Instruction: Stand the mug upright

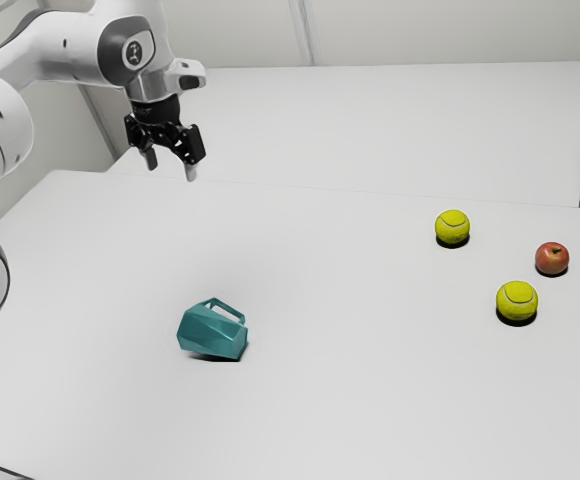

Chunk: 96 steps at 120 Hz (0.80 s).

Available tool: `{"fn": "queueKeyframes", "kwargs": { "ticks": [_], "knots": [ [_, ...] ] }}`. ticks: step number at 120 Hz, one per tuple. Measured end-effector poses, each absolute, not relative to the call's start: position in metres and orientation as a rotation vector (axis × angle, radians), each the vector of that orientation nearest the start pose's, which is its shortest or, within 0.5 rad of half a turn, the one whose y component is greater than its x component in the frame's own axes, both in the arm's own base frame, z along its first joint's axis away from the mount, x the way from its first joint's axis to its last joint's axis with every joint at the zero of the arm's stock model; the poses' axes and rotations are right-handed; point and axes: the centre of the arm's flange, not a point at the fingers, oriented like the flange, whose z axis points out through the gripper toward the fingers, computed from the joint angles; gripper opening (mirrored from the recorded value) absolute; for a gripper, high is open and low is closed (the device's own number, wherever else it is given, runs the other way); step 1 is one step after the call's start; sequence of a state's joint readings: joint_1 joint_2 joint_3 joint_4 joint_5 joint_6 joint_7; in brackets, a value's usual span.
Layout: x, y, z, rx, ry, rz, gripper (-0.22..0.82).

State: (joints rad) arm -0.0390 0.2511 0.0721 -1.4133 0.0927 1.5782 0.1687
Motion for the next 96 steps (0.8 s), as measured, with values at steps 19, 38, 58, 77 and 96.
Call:
{"fn": "queueKeyframes", "kwargs": {
  "ticks": [19,38,58,77,96],
  "knots": [
    [0.626,0.024,0.554,-3.029,0.217,0.129,0.60],
    [0.608,0.024,0.523,-3.064,0.162,0.218,0.60],
    [0.551,0.038,0.477,-3.191,0.010,0.292,0.60],
    [0.503,0.065,0.435,-3.361,-0.173,0.277,0.60],
    [0.487,0.103,0.412,-3.488,-0.307,0.191,0.60]
  ]
}}
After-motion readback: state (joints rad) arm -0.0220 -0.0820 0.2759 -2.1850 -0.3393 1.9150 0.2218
